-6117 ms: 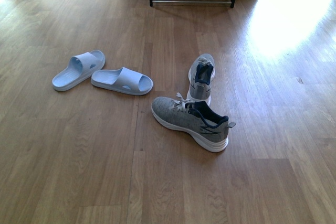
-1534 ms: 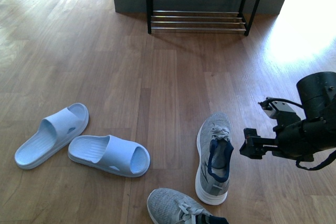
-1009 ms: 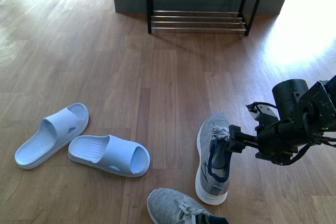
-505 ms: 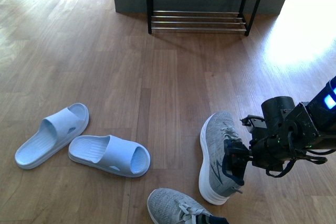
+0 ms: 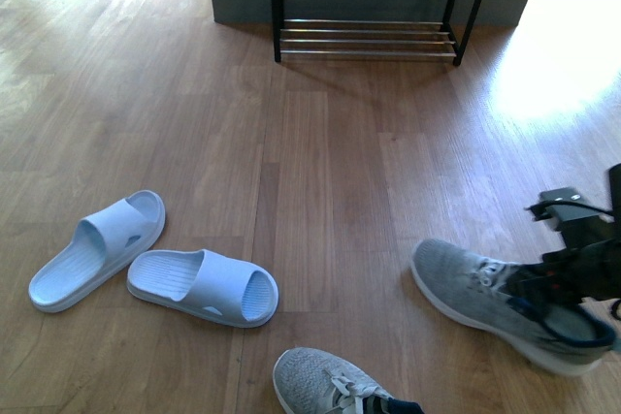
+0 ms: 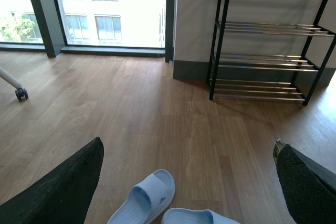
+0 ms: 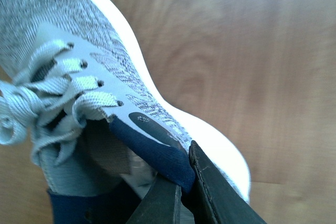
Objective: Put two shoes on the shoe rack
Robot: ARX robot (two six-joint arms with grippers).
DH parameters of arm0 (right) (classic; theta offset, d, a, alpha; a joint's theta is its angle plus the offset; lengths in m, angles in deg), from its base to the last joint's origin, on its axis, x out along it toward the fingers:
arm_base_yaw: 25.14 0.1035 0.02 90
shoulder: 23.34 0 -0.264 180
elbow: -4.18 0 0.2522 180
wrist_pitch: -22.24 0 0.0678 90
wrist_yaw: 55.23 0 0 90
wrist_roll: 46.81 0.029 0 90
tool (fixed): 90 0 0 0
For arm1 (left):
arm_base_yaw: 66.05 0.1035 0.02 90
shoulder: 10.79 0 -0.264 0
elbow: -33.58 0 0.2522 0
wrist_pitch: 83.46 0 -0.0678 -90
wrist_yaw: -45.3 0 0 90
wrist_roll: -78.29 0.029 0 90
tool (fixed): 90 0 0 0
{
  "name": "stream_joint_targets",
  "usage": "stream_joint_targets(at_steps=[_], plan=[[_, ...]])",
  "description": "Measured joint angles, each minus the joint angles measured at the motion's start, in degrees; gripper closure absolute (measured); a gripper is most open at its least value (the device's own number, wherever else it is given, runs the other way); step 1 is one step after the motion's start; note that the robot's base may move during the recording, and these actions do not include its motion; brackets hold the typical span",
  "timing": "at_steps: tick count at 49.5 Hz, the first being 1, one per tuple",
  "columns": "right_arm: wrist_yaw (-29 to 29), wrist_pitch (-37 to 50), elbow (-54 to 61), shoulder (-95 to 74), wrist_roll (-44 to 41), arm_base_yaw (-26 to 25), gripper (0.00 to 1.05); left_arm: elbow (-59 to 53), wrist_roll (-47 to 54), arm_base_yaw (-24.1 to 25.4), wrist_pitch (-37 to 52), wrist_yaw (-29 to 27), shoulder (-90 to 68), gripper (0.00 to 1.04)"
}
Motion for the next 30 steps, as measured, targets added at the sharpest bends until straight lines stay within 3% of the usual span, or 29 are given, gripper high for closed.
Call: stream_joint_targets(at_steps=[6, 14, 30], plan=[[-2.2, 7.7, 12.4, 14.0, -14.6, -5.1, 1.03, 0.0, 0.0, 0.0, 0.0, 0.0, 0.0, 0.09], [-8.7, 5.4, 23.2, 35.5, -24.0, -12.1, 1.03, 0.0, 0.0, 0.0, 0.0, 0.0, 0.0, 0.09], [-19.8, -0.6, 31.3, 65.4, -20.6, -15.4, 1.03, 0.0, 0.0, 0.0, 0.0, 0.0, 0.0, 0.09]])
